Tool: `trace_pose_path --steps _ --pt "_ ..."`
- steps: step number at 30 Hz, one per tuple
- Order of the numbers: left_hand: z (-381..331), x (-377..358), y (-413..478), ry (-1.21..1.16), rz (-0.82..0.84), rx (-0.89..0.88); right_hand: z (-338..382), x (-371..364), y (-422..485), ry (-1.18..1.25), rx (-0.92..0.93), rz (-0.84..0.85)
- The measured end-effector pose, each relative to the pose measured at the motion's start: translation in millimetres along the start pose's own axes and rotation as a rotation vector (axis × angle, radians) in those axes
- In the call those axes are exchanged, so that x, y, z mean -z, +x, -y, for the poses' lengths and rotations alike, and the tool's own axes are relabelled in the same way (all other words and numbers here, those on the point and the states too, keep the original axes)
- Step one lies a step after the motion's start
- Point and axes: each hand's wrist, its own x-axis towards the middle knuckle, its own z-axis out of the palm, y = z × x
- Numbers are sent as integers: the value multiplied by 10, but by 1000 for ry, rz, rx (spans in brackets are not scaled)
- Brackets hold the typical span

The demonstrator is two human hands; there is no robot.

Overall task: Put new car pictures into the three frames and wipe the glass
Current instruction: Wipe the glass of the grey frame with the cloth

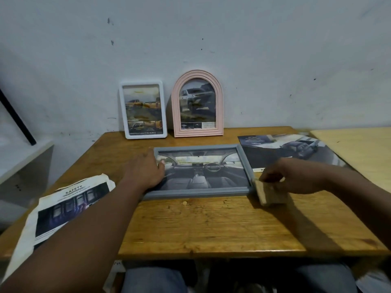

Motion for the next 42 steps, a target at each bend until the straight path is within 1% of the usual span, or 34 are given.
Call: trace_pose_path --steps 2,4,6,9,11,13,15,17,19,21,23,25,28,30,33,36,39,42 --pt "-40 53 -44 -8 43 64 63 68 -42 21 -44 104" --pt "-100 99 -92 -21 79 120 158 165 -9 16 -84 133" --pt "-190 150 -133 -51 121 143 191 210 141 64 -163 49" --pt "-291 152 -163 -134 134 201 251 157 410 245 -317 -99" --pt "-280 52 -126 -244 86 248 363 66 538 261 -366 -145" --pt "-208 -126 -31 -375 39 278 476 -21 624 183 -369 -196" --pt "-127 -308 66 -429 -31 290 529 -106 678 143 -394 -236" --pt "-110 -351 46 -471 -98 304 521 -156 705 219 -456 -272" --pt "-132 -298 -24 -563 -151 308 492 -194 732 332 -526 -326" --pt "-168 -229 -94 -659 -214 310 456 -226 776 442 -549 -396" --pt "-233 -147 -183 -692 -294 274 442 -221 798 566 -518 -488" --pt "-269 -141 -205 -726 -353 219 402 -186 796 662 -440 -609" --pt "-354 -87 -194 -781 -443 124 314 -36 750 718 -298 -782" --pt "-456 -9 -155 -798 -497 50 220 104 726 721 -243 -844" --pt "-678 112 -71 -786 -547 -57 -8 313 660 733 -211 -862" --pt "-927 188 51 -759 -485 -167 -351 491 598 715 -185 -866" --pt "-1217 190 203 -682 -388 -282 -709 634 568 666 -207 -922" --pt "-1551 130 414 -601 -304 -327 -1020 736 546 624 -226 -967"
